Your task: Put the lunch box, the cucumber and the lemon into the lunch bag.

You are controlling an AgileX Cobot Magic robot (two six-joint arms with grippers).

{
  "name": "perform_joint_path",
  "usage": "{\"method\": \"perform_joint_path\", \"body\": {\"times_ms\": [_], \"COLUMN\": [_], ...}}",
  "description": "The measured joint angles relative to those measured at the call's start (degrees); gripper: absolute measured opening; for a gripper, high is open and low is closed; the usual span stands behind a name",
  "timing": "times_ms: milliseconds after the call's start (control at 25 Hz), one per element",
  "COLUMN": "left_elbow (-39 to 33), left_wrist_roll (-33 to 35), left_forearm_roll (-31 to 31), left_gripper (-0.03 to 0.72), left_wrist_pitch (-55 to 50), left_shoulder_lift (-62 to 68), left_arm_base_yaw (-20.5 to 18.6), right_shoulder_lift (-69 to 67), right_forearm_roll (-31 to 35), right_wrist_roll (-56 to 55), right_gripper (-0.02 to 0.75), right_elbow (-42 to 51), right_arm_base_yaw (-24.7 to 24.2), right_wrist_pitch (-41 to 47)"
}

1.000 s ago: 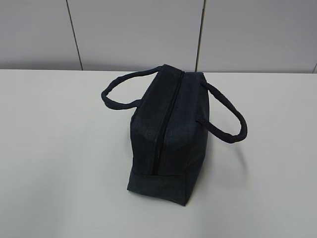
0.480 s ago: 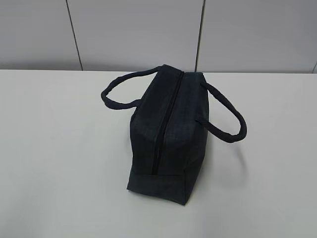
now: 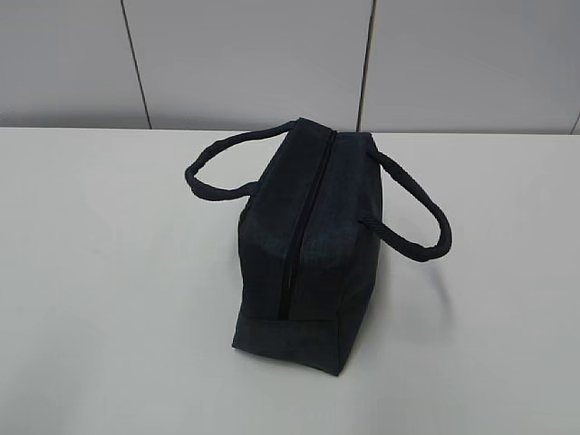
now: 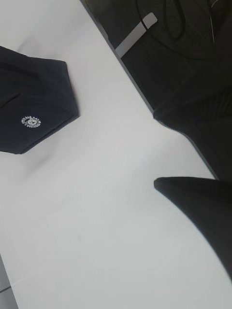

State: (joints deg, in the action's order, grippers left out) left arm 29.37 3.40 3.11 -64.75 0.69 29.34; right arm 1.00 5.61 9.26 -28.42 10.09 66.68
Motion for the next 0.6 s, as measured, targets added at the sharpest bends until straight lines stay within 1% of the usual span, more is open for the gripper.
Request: {"method": "perform_joint_path", "body": {"times_ms": [520, 600], "left_elbow": [-0.23, -0.23], "left_wrist_roll": [0.0, 0.0], "left_forearm_roll": [-0.09, -0.59], "left_gripper": [0.247, 0.244], "left_wrist_pitch": [0.79, 0.9], "left_shoulder_lift": [0.0, 0.0], "left_arm_base_yaw": [0.0, -0.83], "right_shoulder_lift": [0.0, 0.0], "right_forearm_roll": [0.91, 0.91], "right_wrist_roll": [0.0, 0.0], "right_gripper": [0.383, 0.383], "right_elbow": [0.0, 0.0], "right_arm_base_yaw": [0.0, 0.0], "right_wrist_pitch": [-0.23, -0.23]}}
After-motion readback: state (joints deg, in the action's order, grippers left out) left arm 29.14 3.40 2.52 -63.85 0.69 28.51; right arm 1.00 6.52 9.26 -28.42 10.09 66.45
